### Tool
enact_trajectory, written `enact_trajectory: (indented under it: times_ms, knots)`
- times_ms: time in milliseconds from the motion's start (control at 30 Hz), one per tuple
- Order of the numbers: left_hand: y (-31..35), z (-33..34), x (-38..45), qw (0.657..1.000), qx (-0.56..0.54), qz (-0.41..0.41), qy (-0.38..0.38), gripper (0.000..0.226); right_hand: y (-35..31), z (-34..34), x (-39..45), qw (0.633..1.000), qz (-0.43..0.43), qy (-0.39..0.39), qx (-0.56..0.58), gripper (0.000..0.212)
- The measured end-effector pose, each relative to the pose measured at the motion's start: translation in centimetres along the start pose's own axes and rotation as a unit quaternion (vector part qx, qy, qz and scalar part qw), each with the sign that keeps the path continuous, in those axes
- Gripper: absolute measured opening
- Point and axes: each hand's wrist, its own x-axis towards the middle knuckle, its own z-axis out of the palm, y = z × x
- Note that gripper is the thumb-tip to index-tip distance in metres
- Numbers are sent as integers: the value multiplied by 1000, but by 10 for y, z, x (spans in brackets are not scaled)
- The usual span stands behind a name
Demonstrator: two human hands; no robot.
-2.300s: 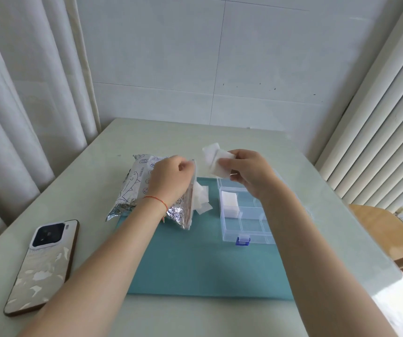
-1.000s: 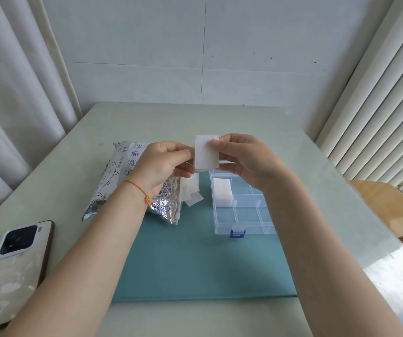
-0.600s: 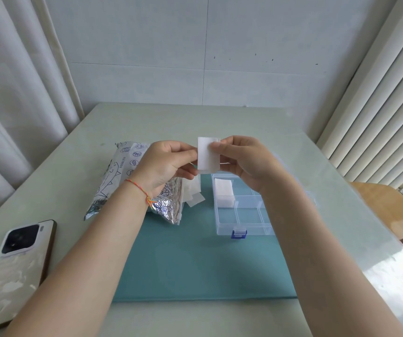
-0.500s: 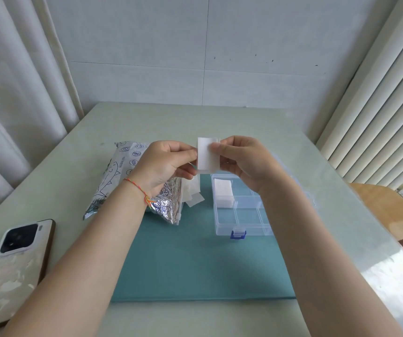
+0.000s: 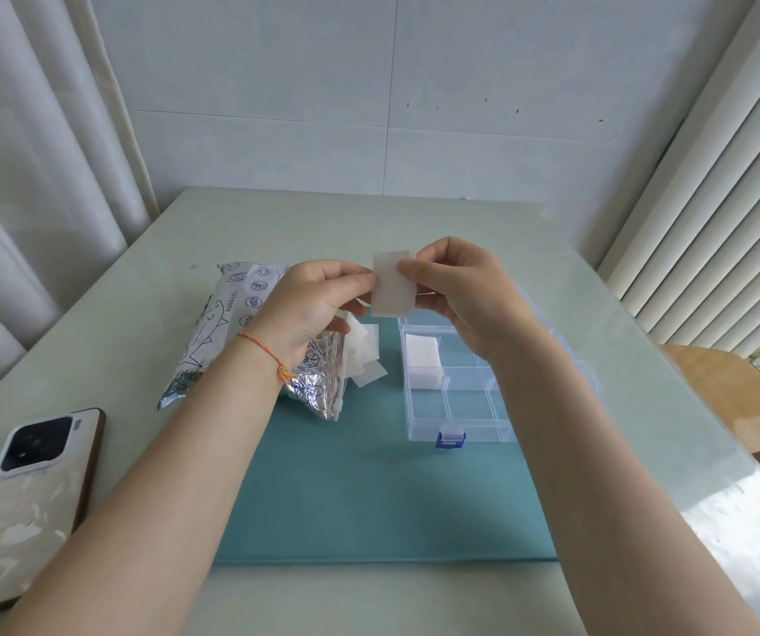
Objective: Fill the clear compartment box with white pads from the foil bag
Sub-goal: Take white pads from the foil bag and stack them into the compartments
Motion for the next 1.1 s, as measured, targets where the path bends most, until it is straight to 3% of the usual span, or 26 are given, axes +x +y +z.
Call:
enact_trajectory:
  times_ms: [133, 300, 533, 600, 767, 833, 1000, 1100]
  knots:
    - [3, 0, 0, 995, -91, -29, -31, 9, -6, 0, -5, 998, -1, -63, -6, 8]
    - [4, 6, -2, 983, -144, -54, -104, 21, -6, 5, -8, 996, -11, -57, -69, 14]
    - [2, 15, -3, 939, -239, -194, -150, 36, -6, 6, -10, 974, -38, -46, -217, 26]
    - [-1, 14, -1, 937, -245, -201, -150, 31, -6, 5, -11, 970, -53, -66, -229, 23]
    - [-7, 10, 2, 932, -263, -205, -142, 20, 4, 4, -9, 938, -33, -137, -317, 72]
    - [-8, 9, 3, 928, -266, -204, -162, 15, 7, 6, -9, 927, -29, -157, -340, 80]
    - [-6, 12, 3, 910, -318, -192, -182, 14, 7, 8, -10, 900, -47, -176, -395, 77]
    - [-5, 13, 0, 896, -328, -212, -211, 18, 9, 10, -9, 906, -41, -167, -387, 71]
